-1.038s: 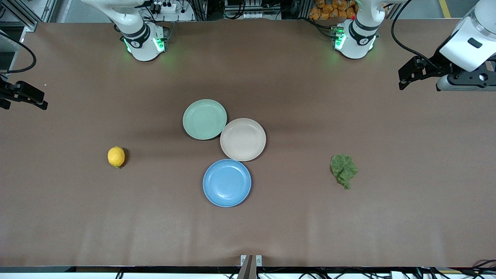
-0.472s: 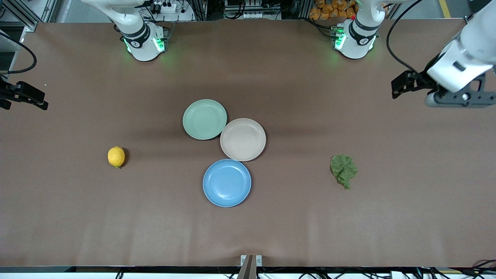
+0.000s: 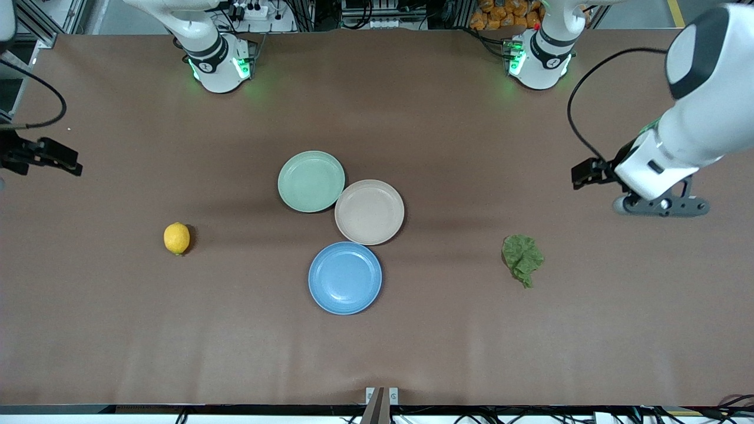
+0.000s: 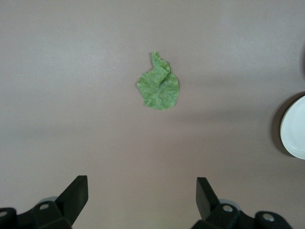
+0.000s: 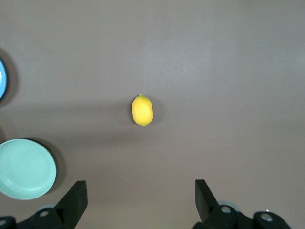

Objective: Place lemon and lettuce in plates
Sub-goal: 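Move the right gripper toward the lemon while the left gripper approaches the lettuce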

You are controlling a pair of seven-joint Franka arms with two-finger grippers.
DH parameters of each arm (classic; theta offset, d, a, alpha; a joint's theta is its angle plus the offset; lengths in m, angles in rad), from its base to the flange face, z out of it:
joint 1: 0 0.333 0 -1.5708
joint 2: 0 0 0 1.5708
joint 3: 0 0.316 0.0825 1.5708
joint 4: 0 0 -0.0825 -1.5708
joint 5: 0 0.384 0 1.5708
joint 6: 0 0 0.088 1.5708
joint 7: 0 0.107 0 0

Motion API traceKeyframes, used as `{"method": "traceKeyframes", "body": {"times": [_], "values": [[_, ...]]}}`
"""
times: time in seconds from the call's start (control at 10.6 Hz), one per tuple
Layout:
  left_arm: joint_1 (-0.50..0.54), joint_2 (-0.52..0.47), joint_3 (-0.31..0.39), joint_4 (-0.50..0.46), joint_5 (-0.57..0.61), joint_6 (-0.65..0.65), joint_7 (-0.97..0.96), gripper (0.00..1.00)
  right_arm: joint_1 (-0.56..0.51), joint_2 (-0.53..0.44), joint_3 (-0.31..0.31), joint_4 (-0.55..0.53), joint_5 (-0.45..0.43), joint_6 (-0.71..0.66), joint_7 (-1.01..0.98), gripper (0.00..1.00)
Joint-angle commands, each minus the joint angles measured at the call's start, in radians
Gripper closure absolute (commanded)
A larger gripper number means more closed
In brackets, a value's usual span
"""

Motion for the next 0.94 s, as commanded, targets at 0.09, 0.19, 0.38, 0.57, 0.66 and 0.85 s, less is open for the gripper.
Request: {"method": "traceKeyframes", "body": {"times": [0.09,0.19,0.38,0.57,0.66,0.85], "values": [[-0.007,0.109,0.001,-0.007,-0.004,0.107,-0.018,0.00,-0.018,0.021,0.007,-0.147,0.010,0.162,-0.020,0.00],[-0.008,0.139,0.001,-0.015,0.010,0.143,-0.018,0.00,-0.016,0.050,0.007,-0.160,0.012,0.191,-0.026,0.00],[-0.015,0.210,0.001,-0.015,0.015,0.201,-0.021,0.00,-0.015,0.072,0.011,-0.219,0.017,0.263,-0.043,0.00],[-0.020,0.265,0.001,-0.010,0.045,0.249,-0.038,0.00,-0.016,0.072,0.013,-0.329,0.055,0.404,-0.049,0.00],[-0.035,0.288,0.001,-0.007,0.048,0.269,-0.066,0.00,-0.018,0.072,0.013,-0.388,0.056,0.482,-0.051,0.00],[-0.050,0.333,0.001,-0.005,0.073,0.292,-0.101,0.00,-0.021,0.094,0.011,-0.471,0.058,0.613,-0.086,0.00]]}}
